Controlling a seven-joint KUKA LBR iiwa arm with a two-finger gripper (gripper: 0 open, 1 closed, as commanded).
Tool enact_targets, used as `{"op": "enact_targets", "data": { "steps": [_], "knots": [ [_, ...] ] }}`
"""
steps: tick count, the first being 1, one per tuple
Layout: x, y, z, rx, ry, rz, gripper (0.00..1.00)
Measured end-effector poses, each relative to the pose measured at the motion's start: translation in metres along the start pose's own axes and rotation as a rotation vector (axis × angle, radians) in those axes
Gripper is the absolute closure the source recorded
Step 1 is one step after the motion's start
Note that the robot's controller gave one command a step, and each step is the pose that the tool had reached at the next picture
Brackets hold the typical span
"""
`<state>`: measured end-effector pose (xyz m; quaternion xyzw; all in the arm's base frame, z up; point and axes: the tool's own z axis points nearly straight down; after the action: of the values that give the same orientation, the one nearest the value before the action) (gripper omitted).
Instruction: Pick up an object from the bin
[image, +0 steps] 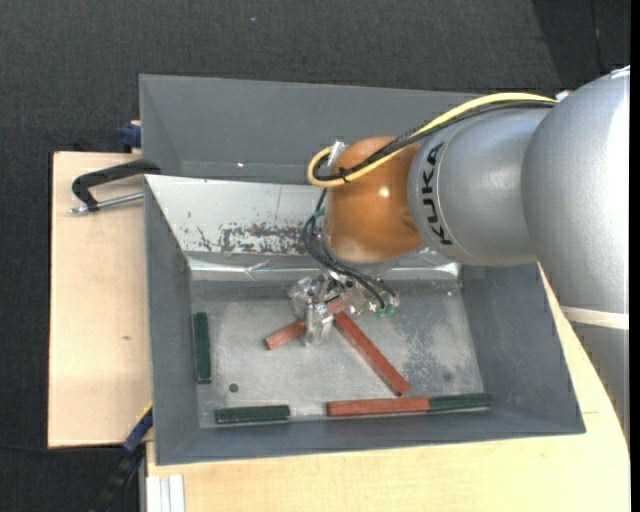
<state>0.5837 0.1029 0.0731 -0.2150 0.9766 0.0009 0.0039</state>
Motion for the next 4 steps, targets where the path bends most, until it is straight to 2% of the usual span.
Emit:
{"op": "enact_targets", "data": {
  "steps": [1,2,4],
  "knots": [
    [-0.0151,0.0139,-0.1455,0.001,0.000,-0.056,1.00],
    [-0.0147,0.0140,-0.1447,0.000,0.001,-0.056,0.00],
    [-0.0150,0.0142,-0.1440,0.000,0.001,-0.056,0.00]
  ]
}}
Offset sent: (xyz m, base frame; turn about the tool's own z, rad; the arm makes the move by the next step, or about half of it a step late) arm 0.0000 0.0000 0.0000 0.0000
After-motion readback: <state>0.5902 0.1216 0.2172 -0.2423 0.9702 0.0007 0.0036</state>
